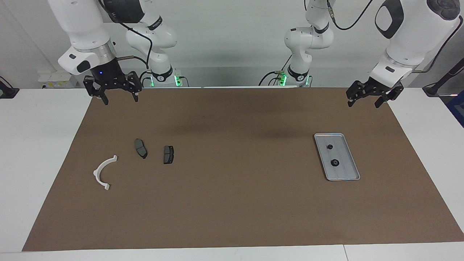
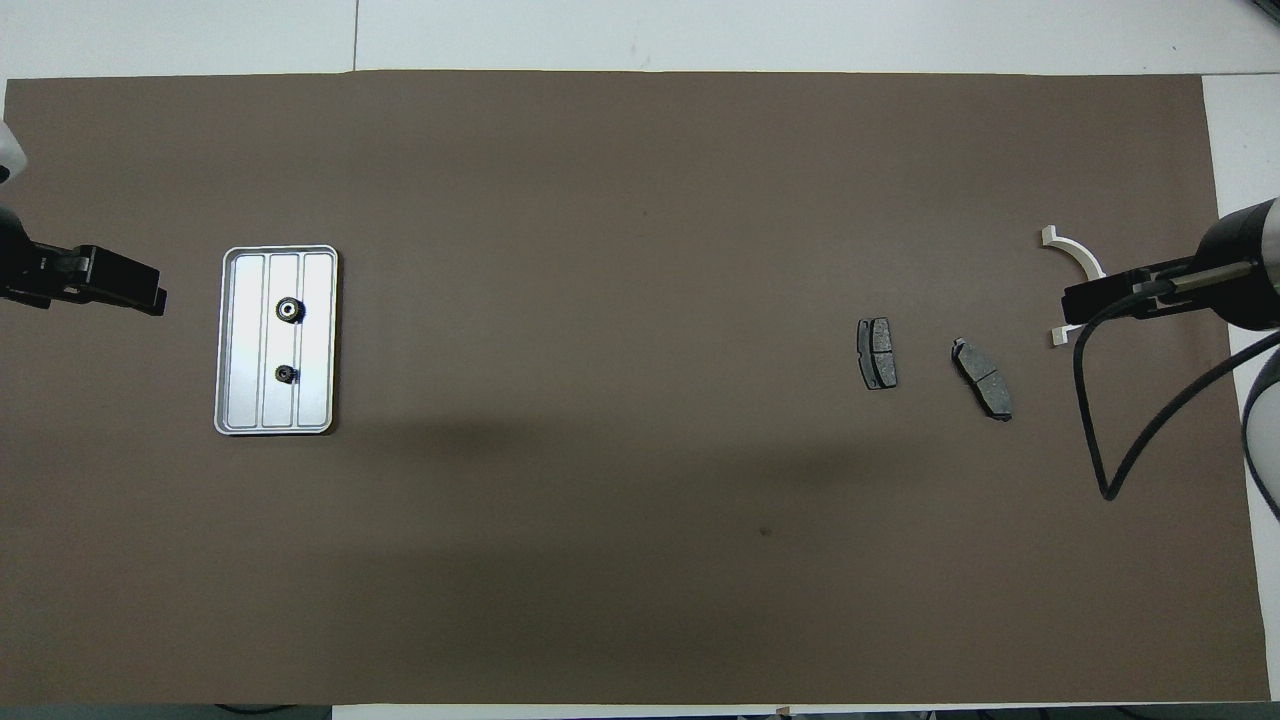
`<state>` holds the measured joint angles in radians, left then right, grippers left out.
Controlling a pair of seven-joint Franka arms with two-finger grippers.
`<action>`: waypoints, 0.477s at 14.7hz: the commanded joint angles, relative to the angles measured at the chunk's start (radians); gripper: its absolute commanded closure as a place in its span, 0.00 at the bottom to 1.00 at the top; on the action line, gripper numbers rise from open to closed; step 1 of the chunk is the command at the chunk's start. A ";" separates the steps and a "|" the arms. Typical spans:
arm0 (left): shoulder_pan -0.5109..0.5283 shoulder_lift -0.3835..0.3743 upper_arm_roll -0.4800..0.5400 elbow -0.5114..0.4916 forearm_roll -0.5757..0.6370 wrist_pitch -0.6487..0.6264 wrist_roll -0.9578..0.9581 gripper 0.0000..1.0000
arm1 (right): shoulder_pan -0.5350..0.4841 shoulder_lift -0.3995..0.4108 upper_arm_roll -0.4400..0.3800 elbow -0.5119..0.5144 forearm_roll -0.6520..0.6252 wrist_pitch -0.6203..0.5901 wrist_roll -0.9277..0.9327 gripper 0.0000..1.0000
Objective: Pick bearing gear from pile to tray
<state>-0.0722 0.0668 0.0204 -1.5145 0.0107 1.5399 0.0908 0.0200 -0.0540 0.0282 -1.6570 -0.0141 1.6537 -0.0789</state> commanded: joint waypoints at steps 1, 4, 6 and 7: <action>-0.009 -0.013 0.007 -0.033 -0.006 0.036 0.004 0.00 | -0.005 -0.017 0.001 -0.009 0.019 -0.017 -0.024 0.00; -0.009 -0.015 0.006 -0.033 -0.021 0.036 0.004 0.00 | -0.008 -0.017 0.001 -0.007 0.019 -0.017 -0.025 0.00; -0.009 -0.015 0.006 -0.035 -0.028 0.045 0.003 0.00 | -0.006 -0.017 0.002 -0.009 0.019 -0.017 -0.024 0.00; -0.008 -0.016 0.006 -0.042 -0.029 0.049 0.001 0.00 | -0.006 -0.017 0.003 -0.009 0.019 -0.017 -0.024 0.00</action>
<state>-0.0725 0.0668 0.0202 -1.5242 -0.0058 1.5581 0.0908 0.0203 -0.0541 0.0287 -1.6570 -0.0141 1.6537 -0.0789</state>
